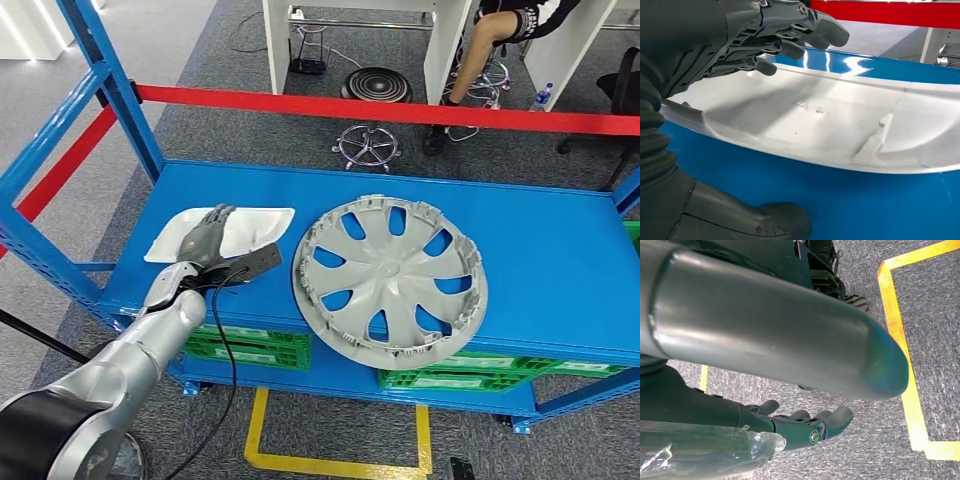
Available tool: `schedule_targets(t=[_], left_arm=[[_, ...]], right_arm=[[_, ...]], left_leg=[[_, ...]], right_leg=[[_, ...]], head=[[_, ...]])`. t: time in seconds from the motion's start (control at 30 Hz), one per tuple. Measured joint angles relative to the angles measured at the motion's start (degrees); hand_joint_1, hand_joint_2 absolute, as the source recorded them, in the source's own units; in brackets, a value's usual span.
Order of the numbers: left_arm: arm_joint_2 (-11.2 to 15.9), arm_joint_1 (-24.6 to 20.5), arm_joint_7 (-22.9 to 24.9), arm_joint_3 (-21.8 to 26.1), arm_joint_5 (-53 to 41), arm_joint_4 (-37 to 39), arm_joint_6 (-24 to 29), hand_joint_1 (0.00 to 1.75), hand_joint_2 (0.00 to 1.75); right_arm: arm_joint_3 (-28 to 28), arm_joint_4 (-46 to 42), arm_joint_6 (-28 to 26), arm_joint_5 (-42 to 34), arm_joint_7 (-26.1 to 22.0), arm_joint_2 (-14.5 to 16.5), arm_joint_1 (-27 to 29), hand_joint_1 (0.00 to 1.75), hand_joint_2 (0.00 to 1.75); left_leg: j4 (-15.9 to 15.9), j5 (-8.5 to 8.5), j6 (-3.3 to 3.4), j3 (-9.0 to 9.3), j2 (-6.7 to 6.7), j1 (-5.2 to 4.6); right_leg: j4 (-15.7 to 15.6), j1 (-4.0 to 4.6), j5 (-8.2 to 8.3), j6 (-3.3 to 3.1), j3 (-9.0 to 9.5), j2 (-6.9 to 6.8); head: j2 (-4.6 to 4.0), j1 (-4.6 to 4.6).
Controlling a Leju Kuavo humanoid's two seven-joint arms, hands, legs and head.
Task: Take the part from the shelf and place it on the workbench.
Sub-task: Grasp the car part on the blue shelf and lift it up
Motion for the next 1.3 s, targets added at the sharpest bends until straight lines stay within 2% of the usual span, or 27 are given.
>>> schedule_targets(t=[0.03, 0.07, 0.17, 0.2, 0.27, 0.8, 0.97, 1.17, 1.3], left_arm=[[0.0, 0.0, 0.0, 0.0, 0.0, 0.0, 0.0, 0.17, 1.75], [0.1, 0.0, 0.1, 0.0, 0.0, 0.1, 0.0, 0.42, 1.75], [0.1, 0.1, 0.3, 0.0, 0.0, 0.2, -0.2, 1.45, 1.75], [0.2, 0.2, 0.3, 0.0, 0.0, 0.3, -0.2, 1.64, 1.75], [0.2, 0.4, 0.5, 0.0, 0.0, 0.4, -0.4, 1.75, 1.75], [1.1, 0.0, 1.0, 0.0, -1.4, 0.8, 0.1, 1.75, 1.75], [1.3, 0.0, 0.7, -0.4, -6.9, 0.8, 6.4, 1.75, 1.75], [1.9, -0.2, 1.2, -3.4, -16.6, -0.1, 14.3, 1.75, 1.75], [2.3, -0.7, 2.3, -6.5, -26.9, -4.9, 18.0, 1.75, 1.75]], right_arm=[[0.0, 0.0, 0.0, 0.0, 0.0, 0.0, 0.0, 0.0, 0.0], [0.0, 0.0, 0.0, 0.0, 0.0, 0.0, 0.0, 0.0, 0.0], [-0.1, 0.0, 0.0, 0.0, 0.0, 0.0, 0.0, 0.0, 0.0], [-0.2, 0.0, 0.0, 0.0, 0.0, 0.0, 0.0, 0.0, 0.0], [-0.4, 0.0, 0.0, 0.0, -0.1, 0.0, 0.0, 0.0, 0.0], [-0.6, 0.0, 0.0, 0.0, -0.6, 0.0, 0.0, 0.0, 0.0], [-0.8, 0.0, 0.0, 0.0, -0.6, 0.0, 0.0, 0.0, 0.0], [-0.9, 0.0, 0.0, 0.0, -0.6, 0.0, 0.1, 0.0, 0.0], [-0.9, 0.0, 0.0, 0.0, -0.4, 0.0, 0.1, 0.0, 0.0]], left_leg=[[0.0, 0.0, 0.0, 0.0, 0.0, 0.0], [0.0, 0.0, 0.0, 0.0, 0.0, 0.0], [0.0, 0.0, 0.0, 0.0, 0.0, 0.0], [0.0, 0.0, 0.0, 0.0, 0.0, 0.0], [0.0, 0.0, 0.0, 0.0, 0.0, 0.0], [0.0, 0.0, 0.0, 0.19, 0.0, 0.0], [0.0, 0.01, -0.01, 0.2, 0.0, 0.0], [0.0, 0.02, -0.01, 0.18, 0.0, 0.0], [0.0, 0.02, -0.01, 0.15, -0.01, 0.0]], right_leg=[[0.0, 0.0, 0.0, 0.0, 0.0, 0.0], [0.0, 0.0, 0.0, 0.0, 0.0, 0.0], [0.0, 0.0, 0.0, 0.0, 0.0, 0.0], [0.0, 0.0, 0.0, 0.0, 0.0, 0.0], [0.0, 0.0, 0.0, 0.0, 0.0, 0.0], [0.0, 0.0, -0.01, 0.0, 0.17, 0.0], [0.0, 0.0, 0.0, 0.0, 0.16, 0.01], [0.0, 0.0, 0.01, 0.0, 0.14, 0.0], [0.0, -0.01, 0.01, 0.0, 0.14, -0.04]], head=[[0.0, 0.0], [0.0, 0.01], [0.0, 0.0], [0.0, 0.0], [0.0, 0.0], [0.0, 0.01], [0.0, 0.01], [0.0, 0.0], [0.0, 0.01]])
